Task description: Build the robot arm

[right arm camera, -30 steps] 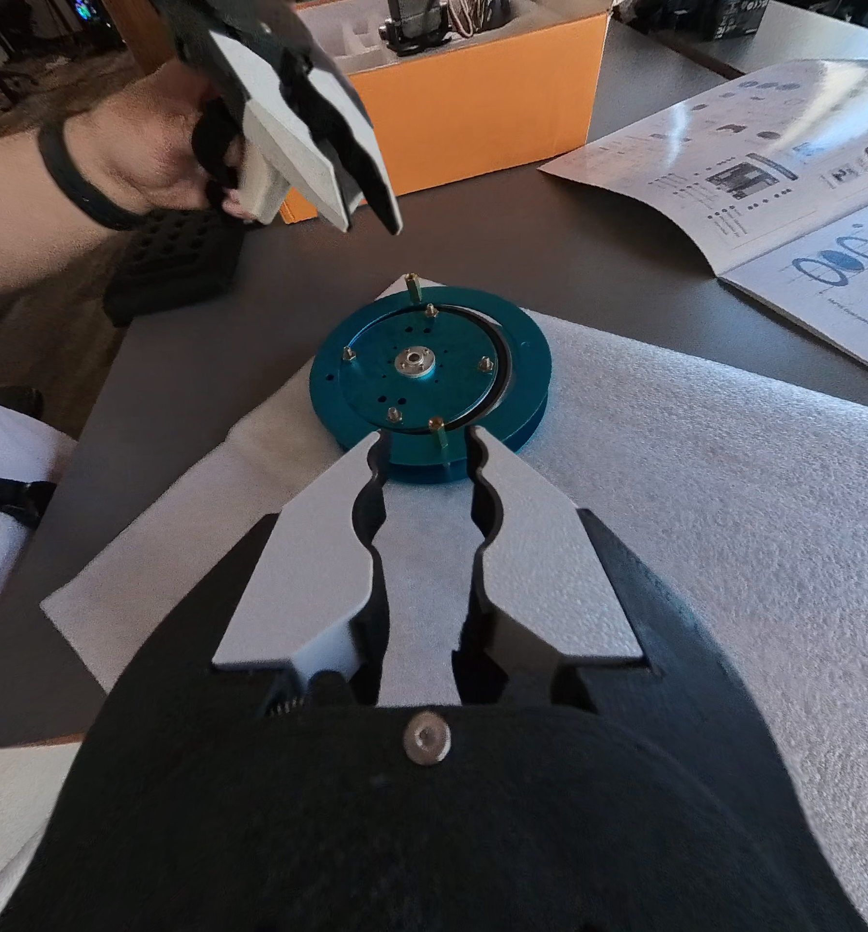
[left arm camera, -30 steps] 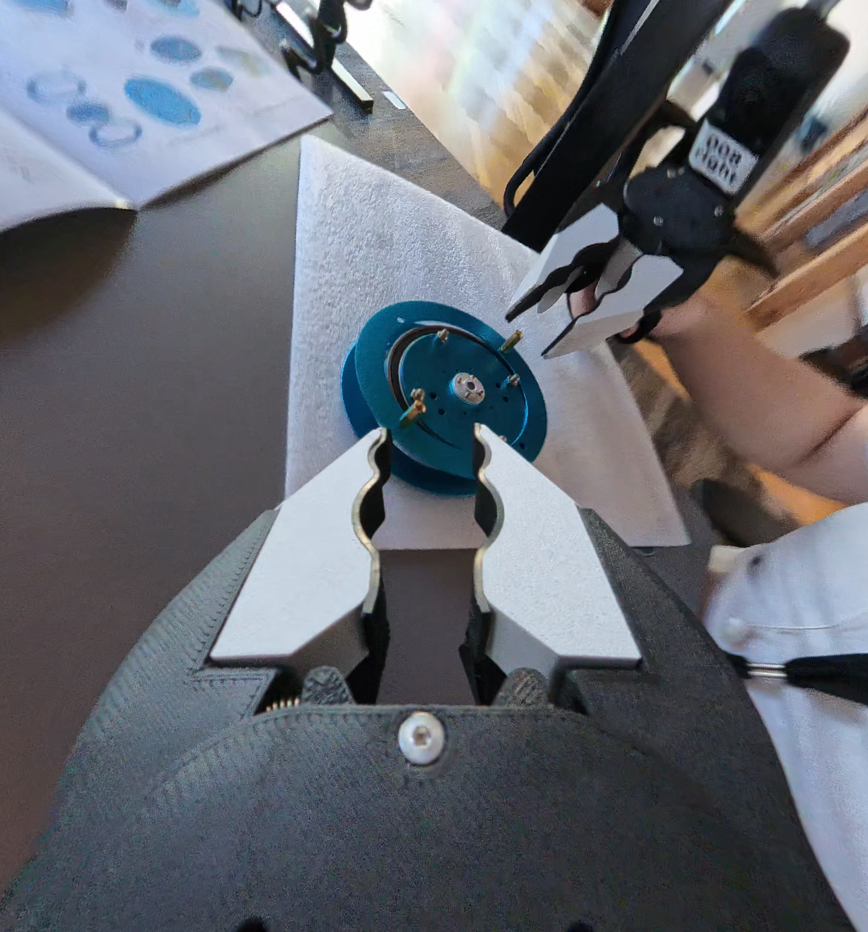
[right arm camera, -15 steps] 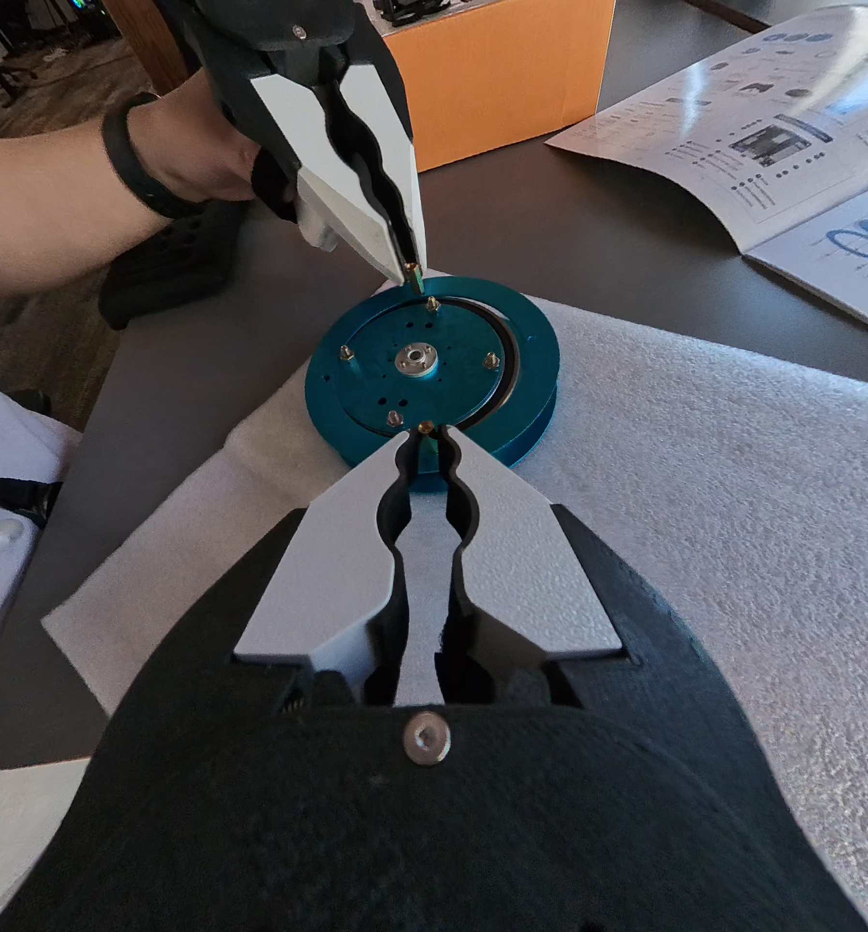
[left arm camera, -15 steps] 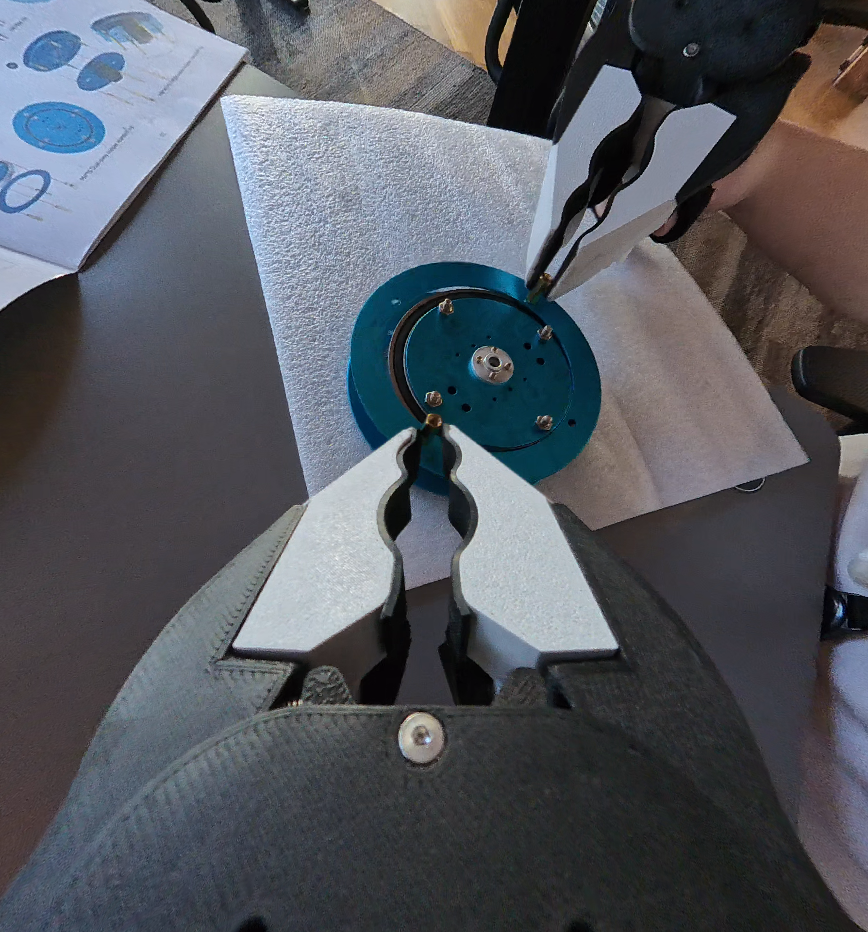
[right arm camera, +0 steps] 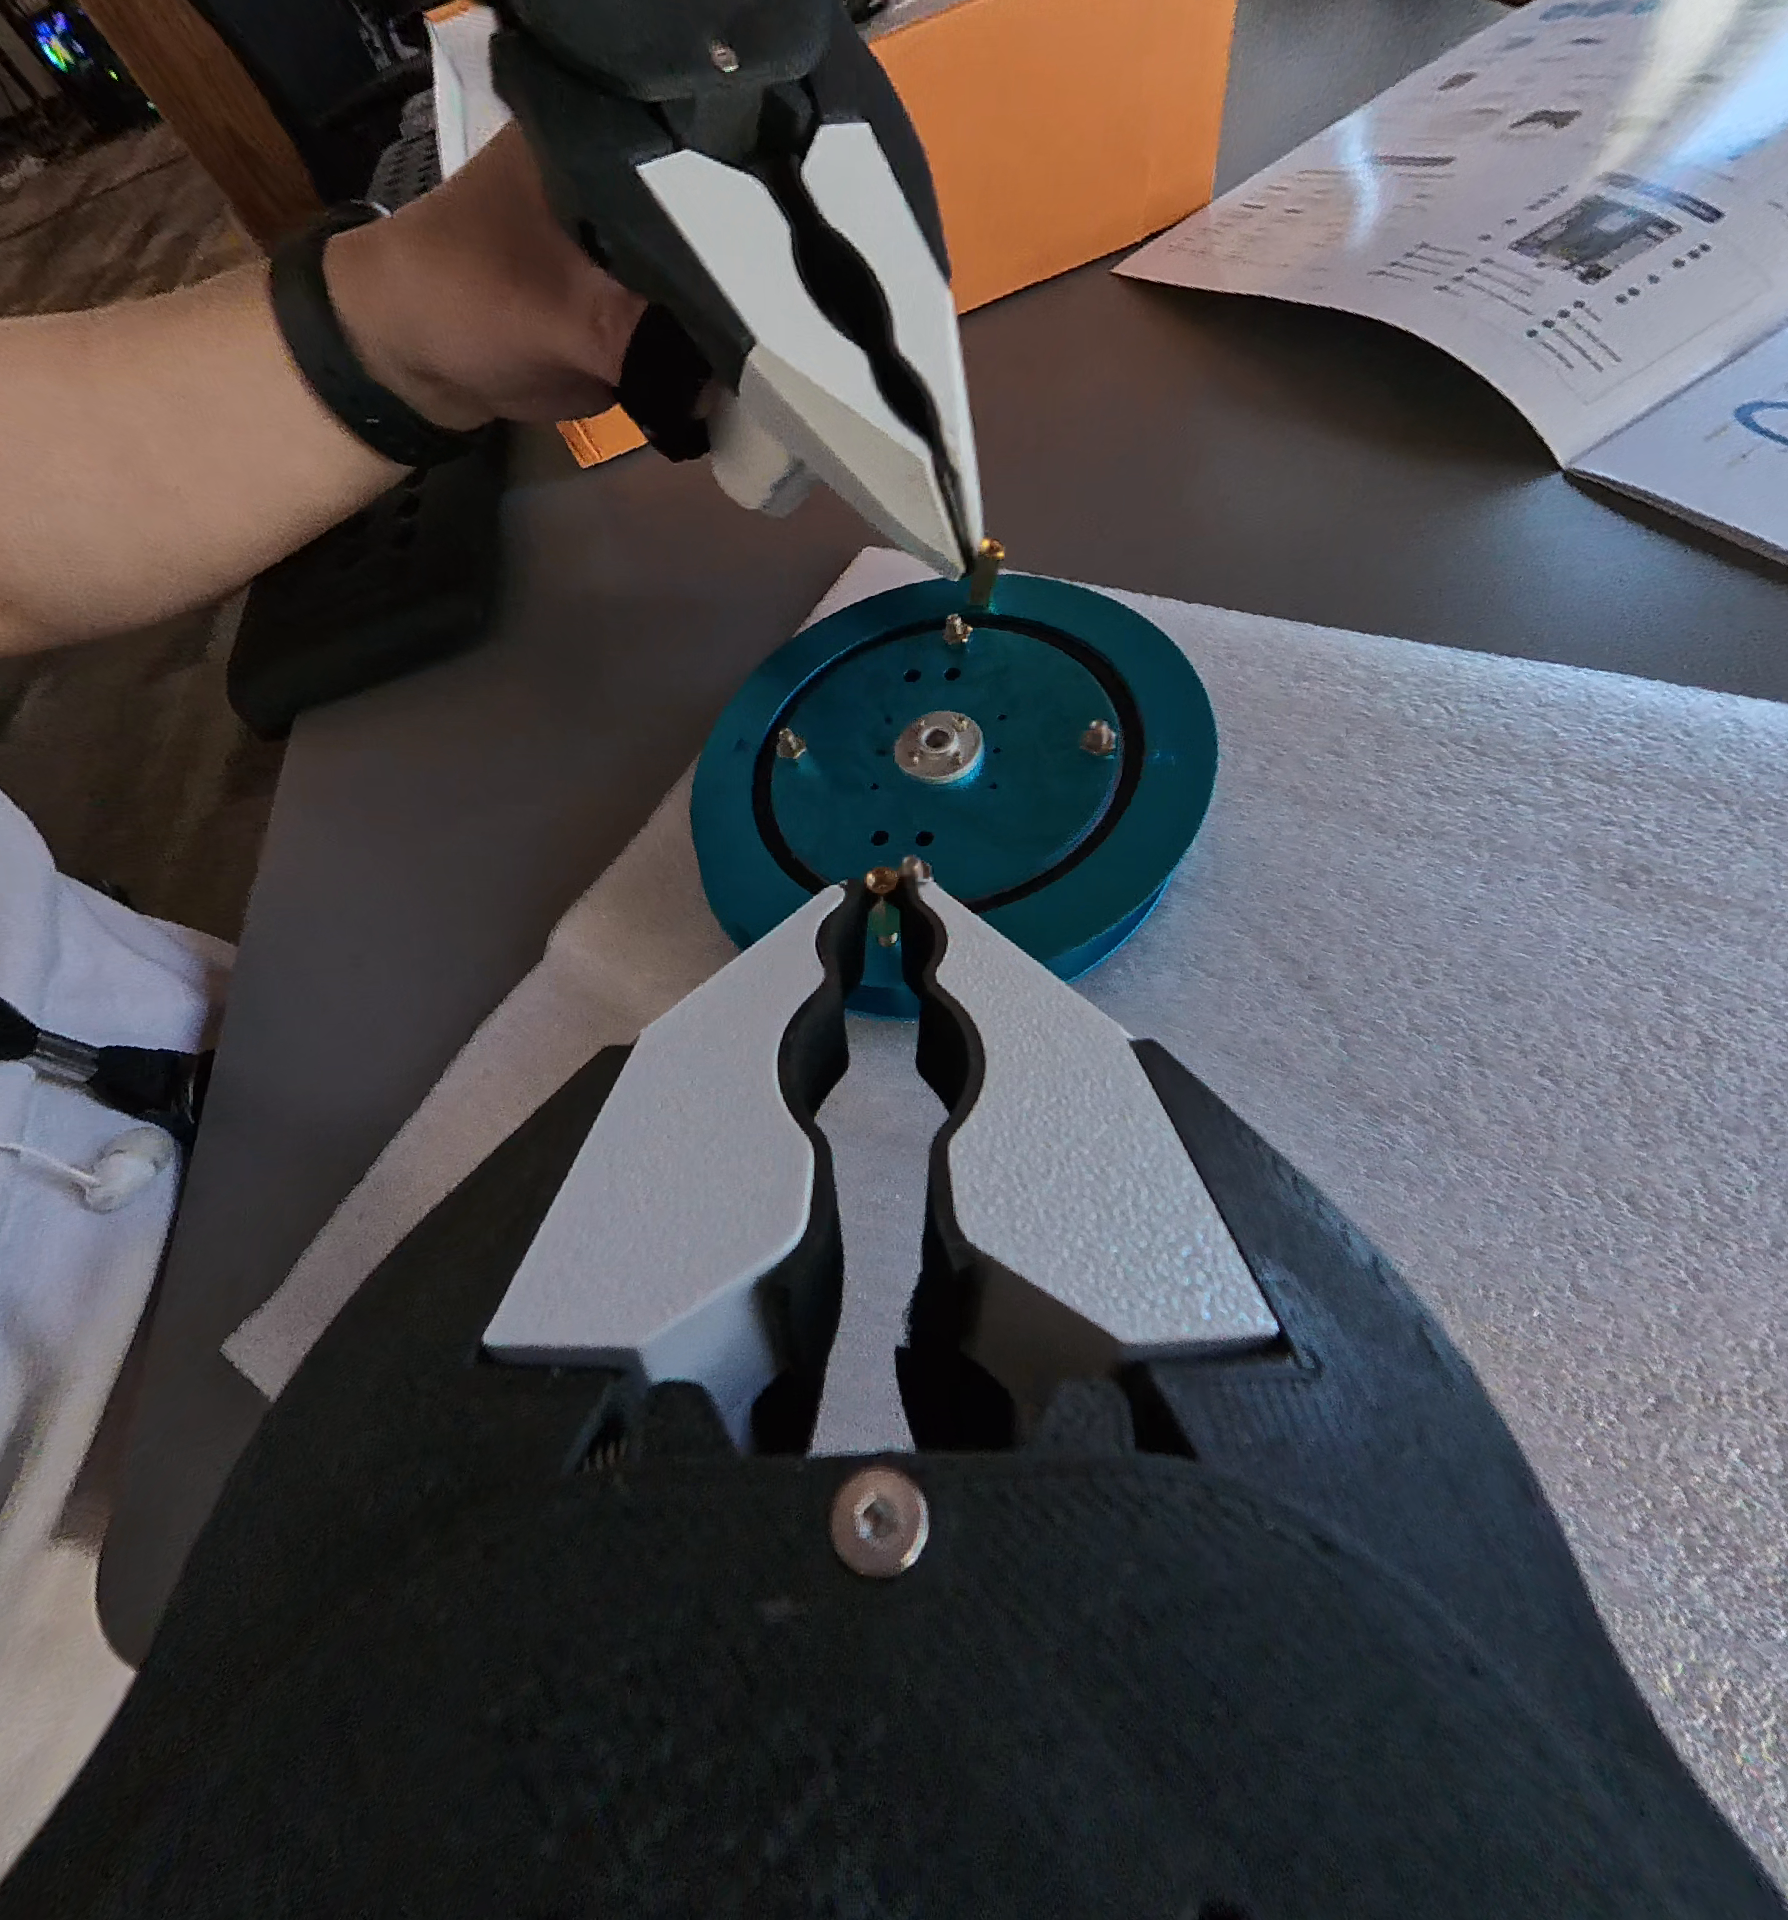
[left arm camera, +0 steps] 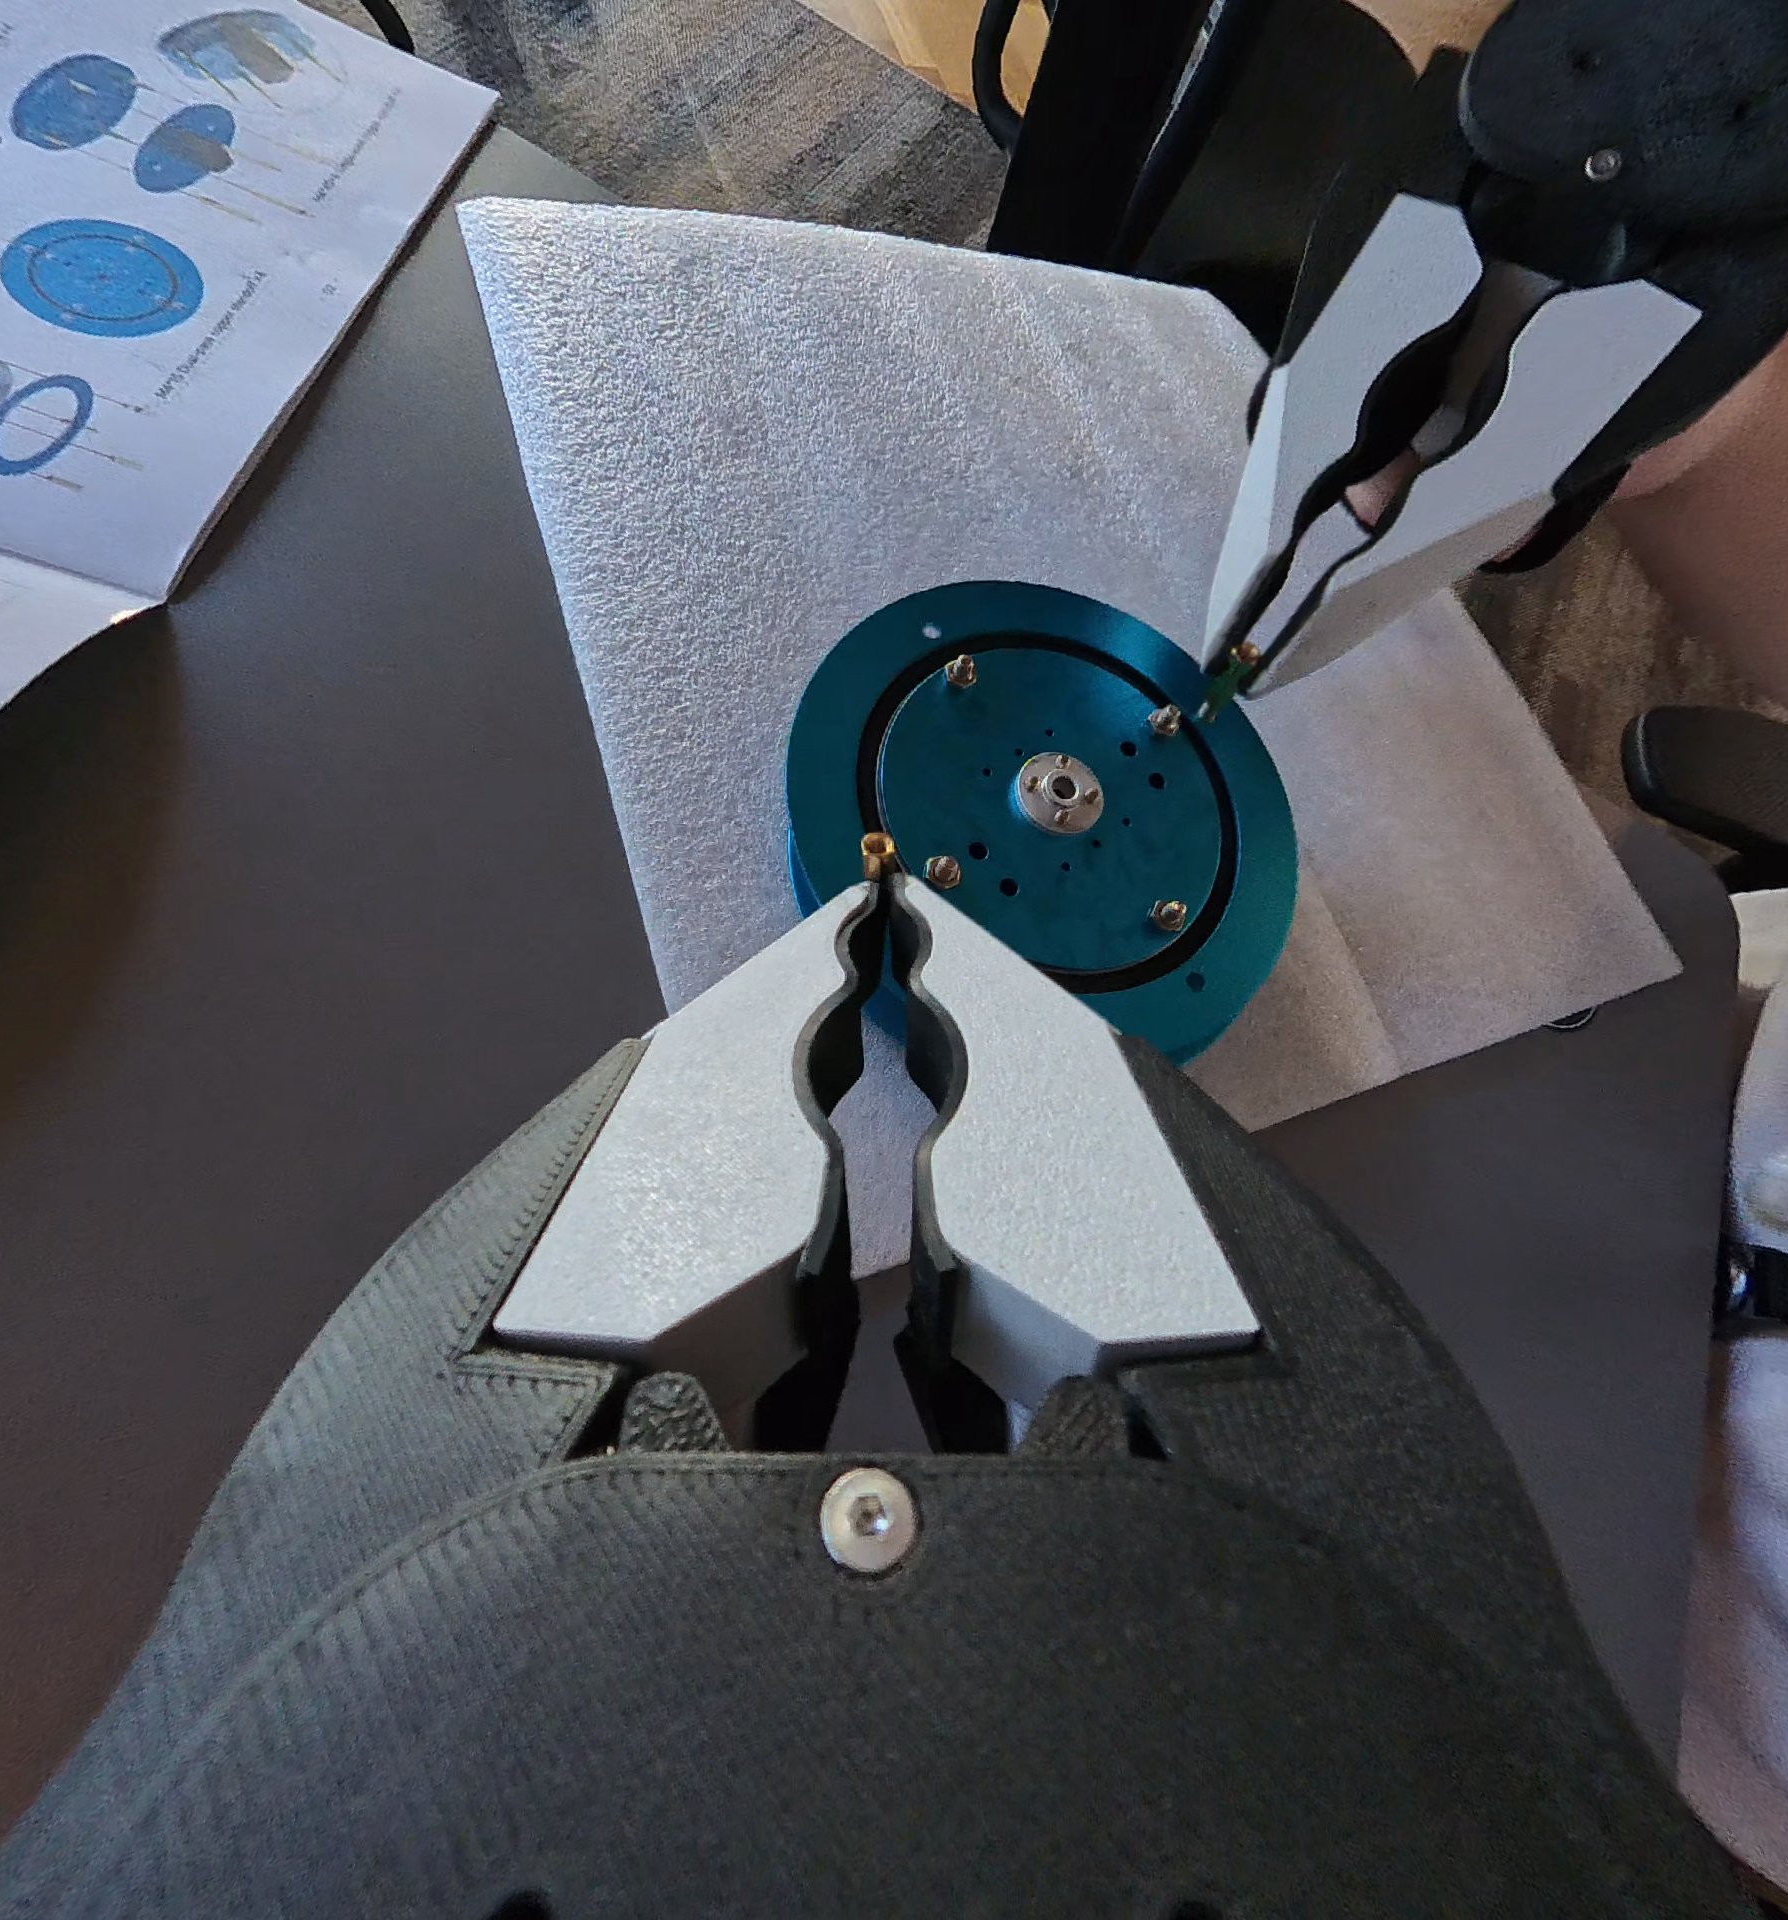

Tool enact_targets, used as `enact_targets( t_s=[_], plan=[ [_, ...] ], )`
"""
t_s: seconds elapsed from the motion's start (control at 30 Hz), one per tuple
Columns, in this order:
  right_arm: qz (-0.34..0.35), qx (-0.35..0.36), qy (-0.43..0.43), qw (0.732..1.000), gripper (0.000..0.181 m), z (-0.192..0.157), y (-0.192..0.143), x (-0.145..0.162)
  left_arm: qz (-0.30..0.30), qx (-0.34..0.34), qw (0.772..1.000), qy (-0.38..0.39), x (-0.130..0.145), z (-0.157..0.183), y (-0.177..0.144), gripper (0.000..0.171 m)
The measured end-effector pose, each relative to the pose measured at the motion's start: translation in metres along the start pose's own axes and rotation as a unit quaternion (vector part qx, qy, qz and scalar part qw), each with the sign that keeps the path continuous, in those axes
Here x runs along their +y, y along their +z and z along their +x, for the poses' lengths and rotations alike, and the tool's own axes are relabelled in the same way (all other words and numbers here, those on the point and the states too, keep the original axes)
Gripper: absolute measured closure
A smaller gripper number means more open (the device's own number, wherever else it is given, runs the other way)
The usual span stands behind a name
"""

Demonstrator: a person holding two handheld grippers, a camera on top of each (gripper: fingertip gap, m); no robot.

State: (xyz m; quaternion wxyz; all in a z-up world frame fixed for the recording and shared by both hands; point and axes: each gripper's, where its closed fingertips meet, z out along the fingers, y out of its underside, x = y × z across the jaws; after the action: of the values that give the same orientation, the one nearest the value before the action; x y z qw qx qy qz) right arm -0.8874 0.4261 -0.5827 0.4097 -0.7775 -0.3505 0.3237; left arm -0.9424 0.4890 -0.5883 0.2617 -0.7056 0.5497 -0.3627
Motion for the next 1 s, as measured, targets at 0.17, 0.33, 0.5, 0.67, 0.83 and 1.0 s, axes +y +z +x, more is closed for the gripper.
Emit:
enact_targets(
  t_s=[0.17,0.33,0.5,0.67,0.83,1.0],
  plan=[
    [-0.005,0.014,-0.028,0.999,0.177,-0.0036,0.0012,-0.0009,0.022,0.017,0.999,-0.023,-0.0052,-0.0001,-0.0028,0.166],
    [-0.020,0.047,-0.069,0.996,0.177,0.0014,-0.0005,-0.0009,0.019,0.023,0.999,-0.030,-0.0041,-0.0026,-0.0026,0.156],
    [-0.015,0.039,-0.068,0.997,0.177,0.0000,0.0005,-0.0006,0.008,0.034,0.999,-0.016,-0.0056,-0.0004,0.0008,0.160],
    [-0.014,0.048,-0.075,0.996,0.177,0.0016,-0.0002,0.0002,-0.012,0.016,1.000,0.020,-0.0027,-0.0008,0.0037,0.166],
    [-0.014,0.062,-0.095,0.993,0.177,0.0006,0.0003,-0.0004,-0.011,0.020,1.000,0.015,0.0000,-0.0012,0.0060,0.167],
    [-0.018,0.079,-0.121,0.989,0.177,-0.0019,-0.0006,-0.0019,-0.013,0.023,0.999,0.019,-0.0013,-0.0011,0.0062,0.167]
  ],
)
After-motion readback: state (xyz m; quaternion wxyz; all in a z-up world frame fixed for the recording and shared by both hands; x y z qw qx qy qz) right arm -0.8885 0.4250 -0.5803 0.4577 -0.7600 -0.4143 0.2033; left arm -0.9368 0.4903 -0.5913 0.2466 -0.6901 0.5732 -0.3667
